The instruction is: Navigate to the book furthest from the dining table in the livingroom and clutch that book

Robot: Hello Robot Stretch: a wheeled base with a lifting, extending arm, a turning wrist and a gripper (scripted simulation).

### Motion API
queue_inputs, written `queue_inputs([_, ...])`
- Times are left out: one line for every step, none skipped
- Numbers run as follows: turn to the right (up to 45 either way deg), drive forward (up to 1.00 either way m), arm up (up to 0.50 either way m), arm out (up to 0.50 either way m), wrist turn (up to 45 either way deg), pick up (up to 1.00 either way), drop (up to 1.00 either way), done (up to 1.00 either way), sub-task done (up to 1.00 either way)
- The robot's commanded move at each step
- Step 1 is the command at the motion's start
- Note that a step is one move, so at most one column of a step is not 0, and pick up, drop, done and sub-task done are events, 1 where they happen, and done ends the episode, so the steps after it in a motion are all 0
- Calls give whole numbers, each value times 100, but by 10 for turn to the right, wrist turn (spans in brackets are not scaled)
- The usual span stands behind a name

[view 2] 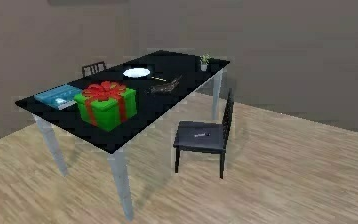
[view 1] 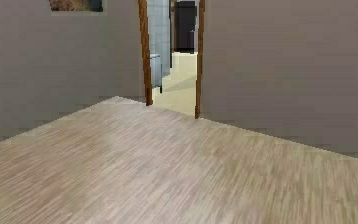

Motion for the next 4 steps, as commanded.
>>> queue_inputs([-120,0,0,0,0,0,0,0,0])
queue_inputs([0,20,0,0,0,0,0,0,0])
queue_inputs([450,0,0,0,0,0,0,0,0])
queue_inputs([30,0,0,0,0,0,0,0,0])
